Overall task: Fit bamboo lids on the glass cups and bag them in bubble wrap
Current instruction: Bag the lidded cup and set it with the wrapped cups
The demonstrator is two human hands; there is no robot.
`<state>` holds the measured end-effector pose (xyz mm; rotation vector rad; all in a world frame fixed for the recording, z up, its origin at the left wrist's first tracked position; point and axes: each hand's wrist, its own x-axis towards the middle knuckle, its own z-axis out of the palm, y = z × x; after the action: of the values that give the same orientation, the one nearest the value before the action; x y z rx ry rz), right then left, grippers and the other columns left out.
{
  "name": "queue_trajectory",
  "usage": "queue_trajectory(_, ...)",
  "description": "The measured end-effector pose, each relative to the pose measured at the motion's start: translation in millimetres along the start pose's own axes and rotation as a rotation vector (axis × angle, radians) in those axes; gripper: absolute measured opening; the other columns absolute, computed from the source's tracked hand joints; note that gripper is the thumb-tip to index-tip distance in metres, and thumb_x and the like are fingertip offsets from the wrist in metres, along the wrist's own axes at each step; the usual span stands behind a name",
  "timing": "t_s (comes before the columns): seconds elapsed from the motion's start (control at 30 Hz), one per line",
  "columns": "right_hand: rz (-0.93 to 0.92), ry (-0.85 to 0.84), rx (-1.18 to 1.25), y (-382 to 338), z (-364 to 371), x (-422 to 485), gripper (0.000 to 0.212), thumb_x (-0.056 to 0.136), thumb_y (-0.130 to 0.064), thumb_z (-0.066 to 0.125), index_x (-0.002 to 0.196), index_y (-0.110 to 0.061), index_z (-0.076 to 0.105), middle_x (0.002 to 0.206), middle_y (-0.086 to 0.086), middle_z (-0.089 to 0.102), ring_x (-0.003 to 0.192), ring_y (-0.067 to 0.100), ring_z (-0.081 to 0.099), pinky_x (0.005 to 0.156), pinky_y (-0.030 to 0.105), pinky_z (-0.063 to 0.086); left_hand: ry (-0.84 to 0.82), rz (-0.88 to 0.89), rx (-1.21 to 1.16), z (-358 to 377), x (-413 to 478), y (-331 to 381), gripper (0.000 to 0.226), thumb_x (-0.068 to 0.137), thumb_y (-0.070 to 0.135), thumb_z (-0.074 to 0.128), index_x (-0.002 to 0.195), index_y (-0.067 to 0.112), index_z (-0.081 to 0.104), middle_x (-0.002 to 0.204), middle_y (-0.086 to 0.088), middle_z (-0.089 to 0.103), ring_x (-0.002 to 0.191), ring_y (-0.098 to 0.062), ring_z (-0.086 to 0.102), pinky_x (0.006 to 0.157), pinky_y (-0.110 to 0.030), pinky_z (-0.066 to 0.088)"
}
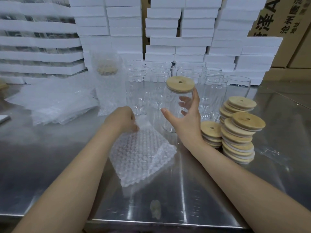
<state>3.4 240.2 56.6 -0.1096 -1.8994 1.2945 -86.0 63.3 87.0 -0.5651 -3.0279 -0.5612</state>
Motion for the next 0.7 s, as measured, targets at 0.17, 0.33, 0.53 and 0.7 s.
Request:
queue_trajectory(0.17, 0.001, 0.002, 0.006, 1, 0, 1, 0.106, 0.071, -0.039, 0.084, 0.152, -0.033, 0.014, 0.125, -0.007, 0.052, 0.113, 0.004, 0.052, 0.1, 0.03, 0.043, 0.38, -0.004, 0.3, -6, -5, 8, 0.02, 0.079, 0.019, 0.069, 0.098, 0.013, 0.065, 0.113, -0.008, 0.044, 0.118, -0.03, 0.036, 0.104, -0.046, 0.022)
queue_trajectory(0.33, -0.001, -0.001, 0.017, 1, 0, 0, 0.106, 0.071, -0.04, 0.084, 0.151, -0.035, 0.015, 0.127, -0.006, 0.051, 0.114, 0.004, 0.052, 0.101, 0.029, 0.043, 1.052, -0.142, 0.119, -47, -21, 3, 0.013, 0.072, 0.005, 0.049, 0.081, 0.01, 0.058, 0.093, -0.013, 0.057, 0.097, -0.035, 0.052, 0.093, -0.054, 0.032)
queue_trajectory(0.53, -0.026, 0.056, 0.042, -4, 1, 0, 0.105, 0.071, -0.036, 0.084, 0.151, -0.032, 0.017, 0.127, -0.007, 0.05, 0.113, -0.006, 0.05, 0.102, 0.028, 0.043, 1.132, -0.036, 0.243, -56, -35, 22, 0.014, 0.066, 0.007, 0.051, 0.076, 0.012, 0.058, 0.092, -0.012, 0.06, 0.1, -0.03, 0.045, 0.092, -0.044, 0.024)
queue_trajectory(0.7, -0.03, 0.082, 0.041, -4, 0, 1, 0.103, 0.071, -0.034, 0.084, 0.151, -0.029, 0.018, 0.121, -0.005, 0.053, 0.111, 0.004, 0.055, 0.098, 0.032, 0.047, 0.052, 0.032, 0.294, -9, -36, 45, 0.057, 0.08, 0.062, 0.063, 0.114, 0.016, 0.058, 0.116, -0.004, 0.063, 0.11, -0.025, 0.058, 0.092, -0.035, 0.037)
